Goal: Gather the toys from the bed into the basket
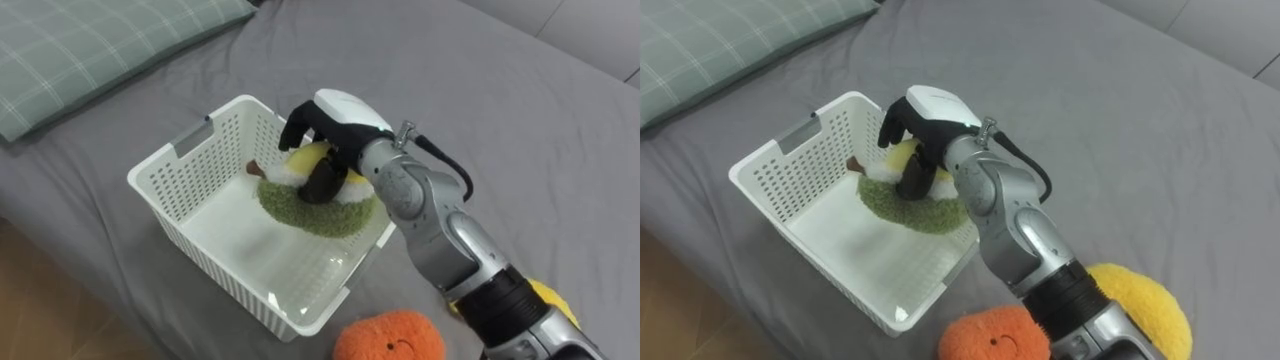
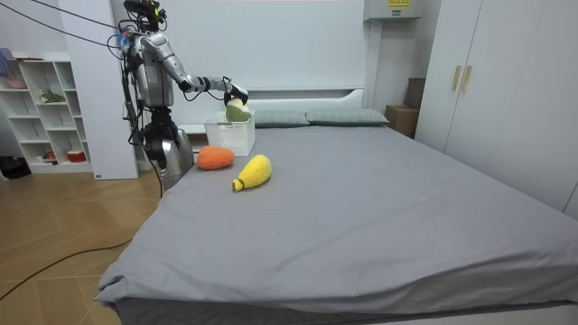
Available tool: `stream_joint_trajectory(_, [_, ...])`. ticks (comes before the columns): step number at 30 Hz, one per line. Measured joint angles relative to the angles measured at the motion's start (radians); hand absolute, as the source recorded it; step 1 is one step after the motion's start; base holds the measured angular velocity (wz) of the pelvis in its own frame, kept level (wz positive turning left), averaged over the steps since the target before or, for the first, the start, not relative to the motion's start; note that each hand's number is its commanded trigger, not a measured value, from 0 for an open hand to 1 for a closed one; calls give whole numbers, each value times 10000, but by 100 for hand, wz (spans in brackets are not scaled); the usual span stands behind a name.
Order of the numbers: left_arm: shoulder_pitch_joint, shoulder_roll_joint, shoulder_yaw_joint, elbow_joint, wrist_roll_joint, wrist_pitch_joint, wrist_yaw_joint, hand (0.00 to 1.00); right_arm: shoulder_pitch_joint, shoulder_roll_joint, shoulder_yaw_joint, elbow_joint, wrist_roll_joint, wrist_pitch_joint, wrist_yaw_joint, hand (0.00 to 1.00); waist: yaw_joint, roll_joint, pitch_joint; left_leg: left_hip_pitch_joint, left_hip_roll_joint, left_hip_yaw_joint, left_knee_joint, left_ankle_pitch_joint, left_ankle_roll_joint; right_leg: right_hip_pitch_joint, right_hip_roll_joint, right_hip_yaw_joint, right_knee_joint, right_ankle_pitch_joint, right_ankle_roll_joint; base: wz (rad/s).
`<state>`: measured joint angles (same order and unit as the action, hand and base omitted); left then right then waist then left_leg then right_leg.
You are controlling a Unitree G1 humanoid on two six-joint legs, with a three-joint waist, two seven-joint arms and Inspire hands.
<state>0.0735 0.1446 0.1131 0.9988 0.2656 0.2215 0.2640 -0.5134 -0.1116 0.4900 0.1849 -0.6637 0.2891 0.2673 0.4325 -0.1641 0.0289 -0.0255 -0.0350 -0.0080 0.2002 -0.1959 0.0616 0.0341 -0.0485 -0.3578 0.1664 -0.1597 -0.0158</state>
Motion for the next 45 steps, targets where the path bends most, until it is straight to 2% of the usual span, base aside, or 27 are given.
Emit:
stream_joint_trajectory(7, [9, 34, 6, 94, 5, -16, -117, 0, -3, 8, -270, -82, 860, -78, -42, 0, -280, 85, -36, 11, -6, 14, 54, 7, 2, 7, 10, 44, 0, 1, 1, 0])
stream_joint_trajectory(12, [99, 41, 12, 449, 88, 6, 84, 0, 3, -234, -512, -1203, 3026, -59, -173, 0, -500, 209, -74, 50, 5, 48, 54, 8, 2, 2, 46, 135, -13, 4, 4, -2])
stream_joint_trajectory(16, [76, 36, 21, 874, 109, 15, 118, 0, 2, -183, -551, -1896, 4372, -133, -269, 0, -481, 366, -168, 174, 20, 142, 29, 8, 2, 54, 24, 259, -5, 5, 5, -8])
stream_joint_trajectory(19, [91, 35, 19, 969, 109, -31, 156, 0, 4, -214, -529, -1997, 5273, -321, -266, 0, -496, 392, -167, 193, 31, 193, 27, 11, -1, 63, 20, 273, -4, 5, 5, 0])
stream_joint_trajectory(23, [168, 27, 42, 1037, 110, -29, 117, 0, 66, -237, -520, -1997, 5798, -322, -255, 0, -530, 372, -181, 252, 33, 219, -14, 10, 0, 121, 19, 291, 4, 9, 5, -1])
stream_joint_trajectory(24, [188, 23, 34, 1026, 109, -25, 94, 0, 73, -239, -520, -1995, 5851, -322, -255, 10, -557, 376, -178, 308, 33, 221, -53, 9, 1, 172, 19, 289, 1, 10, 7, 0])
stream_joint_trajectory(25, [204, 24, 30, 1002, 106, -22, 94, 0, 87, -240, -520, -1995, 5893, -329, -255, 54, -564, 373, -180, 327, 33, 222, -66, 9, 1, 191, 19, 289, 4, 10, 7, 0])
stream_joint_trajectory(26, [221, 24, 24, 964, 107, -22, 93, 0, 127, -243, -519, -1995, 6021, -346, -257, 84, -576, 365, -185, 332, 32, 220, -84, 9, 1, 218, 22, 285, 4, 10, 7, 0])
stream_joint_trajectory(28, [225, 24, 28, 901, 109, -19, 81, 0, 211, -243, -482, -1994, 6228, -364, -258, 100, -628, 356, -192, 338, 32, 219, -80, 9, 1, 224, 23, 283, 4, 10, 7, 0])
stream_joint_trajectory(33, [226, 35, 23, 782, 107, -34, 63, 0, 686, -292, -375, -1962, 6282, -384, -256, 100, -677, 358, -190, 374, 32, 227, -6, 10, 1, 238, 22, 289, 3, 11, 8, 0])
stream_joint_trajectory(39, [224, 52, 19, 791, 99, -34, -105, 0, 834, -492, -366, -1338, 6202, -388, -254, 98, -708, 376, -178, 434, 31, 206, -57, 8, 0, 346, 25, 256, -10, 11, 8, 0])
stream_joint_trajectory(40, [225, 52, 18, 796, 99, -33, -123, 0, 875, -483, -344, -1169, 6184, -388, -254, 73, -706, 374, -179, 470, 31, 209, -97, 8, 0, 365, 28, 255, -8, 11, 9, 0])
stream_joint_trajectory(41, [224, 52, 18, 796, 100, -34, -138, 0, 928, -495, -314, -1088, 6162, -387, -253, 24, -706, 371, -180, 474, 30, 211, -97, 8, 0, 366, 29, 255, -5, 11, 8, 0])
stream_joint_trajectory(42, [225, 52, 19, 796, 100, -34, -146, 0, 1002, -493, -310, -1075, 6164, -387, -253, 1, -704, 370, -181, 475, 29, 213, -97, 8, 0, 366, 28, 255, -4, 11, 9, 0])
stream_joint_trajectory(45, [224, 54, 19, 796, 100, -34, -166, 0, 1054, -492, -301, -1050, 6166, -387, -249, 0, -704, 366, -181, 477, 30, 215, -99, 8, 0, 365, 33, 255, -6, 11, 8, 0])
